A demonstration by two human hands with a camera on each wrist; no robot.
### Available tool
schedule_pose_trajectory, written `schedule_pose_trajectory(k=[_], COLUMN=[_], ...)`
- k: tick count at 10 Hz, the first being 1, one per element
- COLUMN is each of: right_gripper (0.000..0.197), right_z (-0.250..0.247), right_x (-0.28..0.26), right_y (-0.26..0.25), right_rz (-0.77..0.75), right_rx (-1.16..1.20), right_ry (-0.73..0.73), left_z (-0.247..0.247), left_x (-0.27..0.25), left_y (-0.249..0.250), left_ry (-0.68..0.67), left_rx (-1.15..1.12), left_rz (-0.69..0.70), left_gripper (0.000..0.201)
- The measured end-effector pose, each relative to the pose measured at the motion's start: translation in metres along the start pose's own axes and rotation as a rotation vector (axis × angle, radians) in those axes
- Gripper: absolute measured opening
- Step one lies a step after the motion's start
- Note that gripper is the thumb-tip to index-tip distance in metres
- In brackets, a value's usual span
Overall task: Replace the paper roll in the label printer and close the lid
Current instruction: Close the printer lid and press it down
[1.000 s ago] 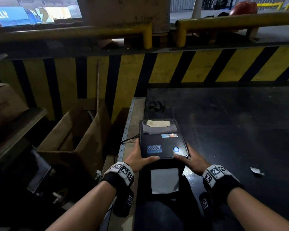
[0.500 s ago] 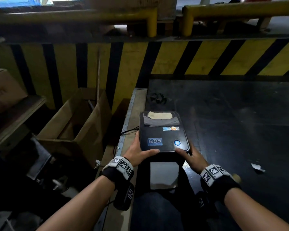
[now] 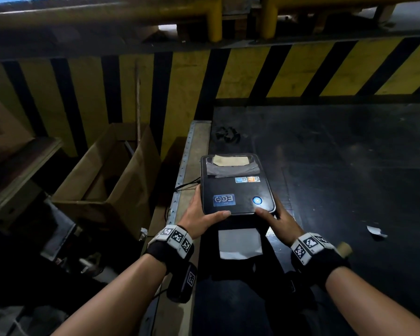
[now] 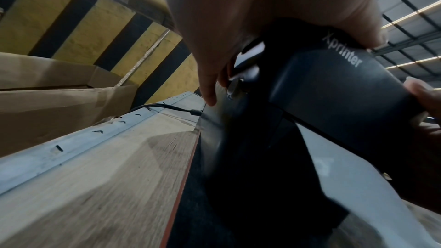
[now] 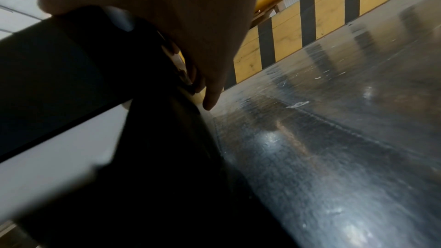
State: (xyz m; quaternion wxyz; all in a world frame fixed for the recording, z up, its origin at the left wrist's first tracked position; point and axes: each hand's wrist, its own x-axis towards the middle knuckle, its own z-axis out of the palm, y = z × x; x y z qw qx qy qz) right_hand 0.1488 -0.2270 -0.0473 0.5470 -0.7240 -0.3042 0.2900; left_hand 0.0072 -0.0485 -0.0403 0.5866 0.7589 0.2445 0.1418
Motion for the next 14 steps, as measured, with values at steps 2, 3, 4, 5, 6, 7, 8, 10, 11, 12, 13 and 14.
schedule_pose_trajectory(k=[2, 3, 4, 5, 6, 7, 8, 10, 11, 12, 13, 14], right_gripper=[0.045, 0.046, 0.045, 0.044, 0.042, 0.041, 0.042, 0.041, 0.04, 0.04, 0.039, 0.044], right_z=[0.001, 0.001, 0.001, 0.002, 0.002, 0.002, 0.003, 0.002, 0.002, 0.001, -0.001, -0.008], right_x=[-0.002, -0.002, -0.003, -0.004, -0.003, -0.002, -0.002, -0.002, -0.003, -0.002, -0.001, 0.001], right_y=[-0.004, -0.004, -0.006, -0.008, -0.007, -0.006, -0.004, -0.004, -0.007, -0.007, -0.009, -0.01], right_rz=[-0.012, -0.009, -0.006, -0.008, -0.002, 0.002, 0.012, 0.033, 0.044, 0.041, 0.049, 0.037], right_rx=[-0.03, -0.029, -0.031, -0.037, -0.03, -0.023, -0.03, -0.037, -0.045, -0.042, -0.082, -0.245], right_ry=[0.014, 0.013, 0.018, 0.02, 0.018, 0.021, 0.025, 0.023, 0.005, -0.007, -0.052, -0.021], left_z=[-0.001, -0.002, -0.002, -0.002, -0.002, -0.002, -0.002, -0.003, -0.003, -0.004, -0.004, -0.001], left_x=[0.0, 0.001, 0.001, 0.0, 0.001, 0.001, 0.0, -0.002, -0.002, -0.004, -0.002, -0.017], left_y=[0.0, -0.001, 0.0, -0.001, -0.002, -0.001, -0.001, 0.002, 0.002, 0.003, 0.0, 0.002], left_ry=[-0.009, -0.015, -0.017, -0.015, -0.014, -0.012, -0.015, -0.021, -0.02, -0.032, -0.037, 0.017], left_rx=[0.0, -0.006, -0.009, 0.0, 0.007, 0.019, 0.024, 0.006, 0.009, 0.01, 0.002, 0.109], left_rz=[0.003, -0.002, 0.004, 0.015, -0.001, -0.002, -0.011, -0.018, -0.015, -0.025, -0.091, -0.117], left_gripper=[0.082, 0.085, 0.087, 0.092, 0.1, 0.101, 0.1, 0.1, 0.097, 0.102, 0.103, 0.076])
